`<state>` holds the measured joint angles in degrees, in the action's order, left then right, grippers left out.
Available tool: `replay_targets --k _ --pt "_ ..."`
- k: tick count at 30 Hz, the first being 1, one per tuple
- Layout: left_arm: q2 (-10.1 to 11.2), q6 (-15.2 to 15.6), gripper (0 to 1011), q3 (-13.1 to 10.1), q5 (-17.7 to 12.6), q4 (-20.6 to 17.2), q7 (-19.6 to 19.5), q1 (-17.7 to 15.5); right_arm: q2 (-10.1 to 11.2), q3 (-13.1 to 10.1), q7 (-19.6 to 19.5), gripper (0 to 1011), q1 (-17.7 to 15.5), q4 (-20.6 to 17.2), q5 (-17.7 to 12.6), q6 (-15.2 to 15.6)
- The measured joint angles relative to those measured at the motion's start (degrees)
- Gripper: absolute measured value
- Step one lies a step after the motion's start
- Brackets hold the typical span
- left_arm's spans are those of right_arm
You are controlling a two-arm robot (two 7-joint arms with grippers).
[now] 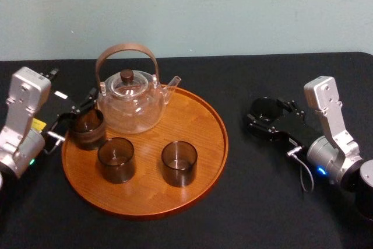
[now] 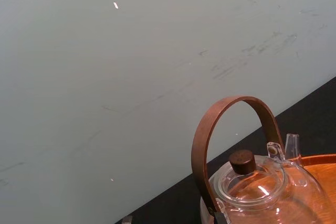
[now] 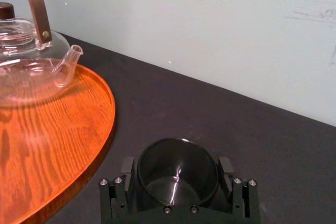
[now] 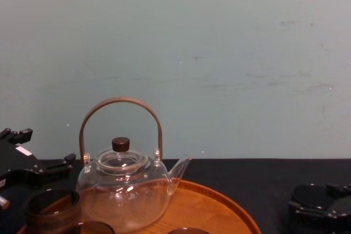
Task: Pick up the glass from the table and place it on the tray.
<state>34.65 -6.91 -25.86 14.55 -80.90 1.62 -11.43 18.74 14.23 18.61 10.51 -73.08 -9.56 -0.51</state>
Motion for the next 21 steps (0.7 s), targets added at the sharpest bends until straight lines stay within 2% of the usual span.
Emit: replay_targets --k 4,21 --pt "0.0 0.0 1001 0.0 0.0 0.0 0.0 0.0 -0.6 0.2 0.0 1002 1.0 1.4 0.3 -0.5" --pt "0.0 0.0 1001 0.0 0.0 0.0 0.0 0.0 -0.5 0.1 0.0 1003 0.7 1.0 0.3 -0.4"
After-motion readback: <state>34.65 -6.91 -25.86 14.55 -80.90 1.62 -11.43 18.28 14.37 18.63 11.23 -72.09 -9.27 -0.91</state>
